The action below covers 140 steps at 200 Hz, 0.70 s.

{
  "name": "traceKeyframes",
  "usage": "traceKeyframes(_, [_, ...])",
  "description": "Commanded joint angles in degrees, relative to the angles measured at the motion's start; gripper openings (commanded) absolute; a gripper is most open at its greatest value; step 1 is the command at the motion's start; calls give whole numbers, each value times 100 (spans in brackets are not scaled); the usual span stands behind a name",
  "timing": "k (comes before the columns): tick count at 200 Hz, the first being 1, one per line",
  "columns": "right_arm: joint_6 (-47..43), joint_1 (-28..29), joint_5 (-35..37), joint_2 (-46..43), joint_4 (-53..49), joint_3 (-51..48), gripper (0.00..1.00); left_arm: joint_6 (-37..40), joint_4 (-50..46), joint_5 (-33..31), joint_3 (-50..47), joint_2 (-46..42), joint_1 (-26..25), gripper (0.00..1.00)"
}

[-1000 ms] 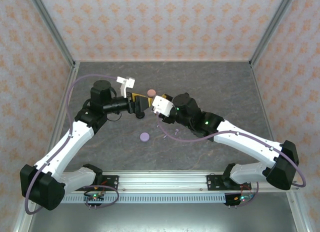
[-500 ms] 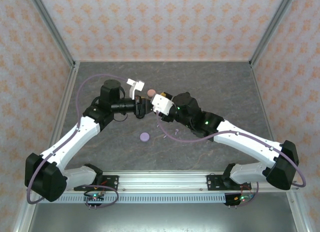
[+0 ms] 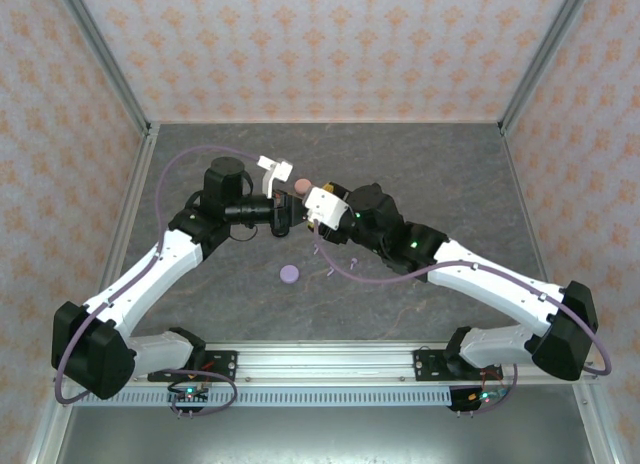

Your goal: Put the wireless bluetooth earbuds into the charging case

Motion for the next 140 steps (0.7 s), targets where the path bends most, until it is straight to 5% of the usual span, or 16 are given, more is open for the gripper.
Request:
traceKeyframes(1, [399,-187,-190,-242,-378,115,66,264,-43,-90,167,-107,-29,23])
traceKeyframes(51, [1340,-814,-1790,-980,-1106,-162,93,912,517,-772,-137,-475,-120,13])
traceKeyframes(97, [3124,-2009,-3781,-1588,-192,-661,90,1986,1038,-1481,-476,-854,-553,5])
traceKeyframes(140, [3669,-2128,-3938,-1558,496,-702,86,2713,838,-1749,-372,-945,-913,0])
